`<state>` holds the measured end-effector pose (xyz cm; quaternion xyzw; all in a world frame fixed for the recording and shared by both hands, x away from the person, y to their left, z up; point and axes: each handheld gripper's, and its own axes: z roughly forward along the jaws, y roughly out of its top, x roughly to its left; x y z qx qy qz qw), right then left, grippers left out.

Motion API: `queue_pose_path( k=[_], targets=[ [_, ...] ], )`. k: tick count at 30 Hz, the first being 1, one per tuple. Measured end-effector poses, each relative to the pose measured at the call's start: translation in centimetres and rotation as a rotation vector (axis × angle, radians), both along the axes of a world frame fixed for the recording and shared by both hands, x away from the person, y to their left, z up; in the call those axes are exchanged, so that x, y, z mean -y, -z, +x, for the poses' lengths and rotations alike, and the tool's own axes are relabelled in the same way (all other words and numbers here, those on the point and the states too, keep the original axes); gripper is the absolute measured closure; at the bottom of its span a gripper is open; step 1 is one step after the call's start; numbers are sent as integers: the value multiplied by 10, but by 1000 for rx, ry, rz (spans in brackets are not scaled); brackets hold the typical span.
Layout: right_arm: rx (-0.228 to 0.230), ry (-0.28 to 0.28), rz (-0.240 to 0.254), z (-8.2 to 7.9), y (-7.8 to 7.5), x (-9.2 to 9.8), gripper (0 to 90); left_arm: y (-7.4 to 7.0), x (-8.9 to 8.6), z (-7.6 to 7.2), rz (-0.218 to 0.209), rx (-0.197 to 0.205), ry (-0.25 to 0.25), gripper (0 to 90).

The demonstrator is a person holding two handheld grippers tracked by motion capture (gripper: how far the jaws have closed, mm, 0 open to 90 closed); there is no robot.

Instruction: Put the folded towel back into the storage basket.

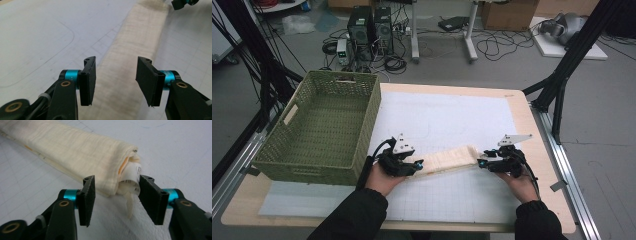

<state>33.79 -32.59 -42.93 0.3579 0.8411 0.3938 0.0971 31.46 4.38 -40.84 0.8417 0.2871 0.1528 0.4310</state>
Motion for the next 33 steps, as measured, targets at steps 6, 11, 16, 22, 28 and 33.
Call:
queue_pose_path(
  k=[6, 11, 16, 22, 28, 33],
  targets=[
    [16, 5, 5, -11, -3, 7, 344, -5, 20, 8, -1, -19, 42, 458],
    [51, 15, 29, -19, -9, 11, 282, -7, 36, 18, 20, -32, 62, 416],
    [50, 18, 28, -23, -8, 16, 254, -5, 51, 30, 47, -69, 92, 399],
    [66, 26, 25, -30, -10, 21, 235, 1, 69, 43, 90, -107, 136, 392],
    [71, 29, 24, -34, -7, 26, 230, 13, 86, 53, 131, -171, 179, 375],
    [77, 31, 36, -33, -8, 27, 230, 22, 93, 55, 153, -192, 172, 368]
  ],
)
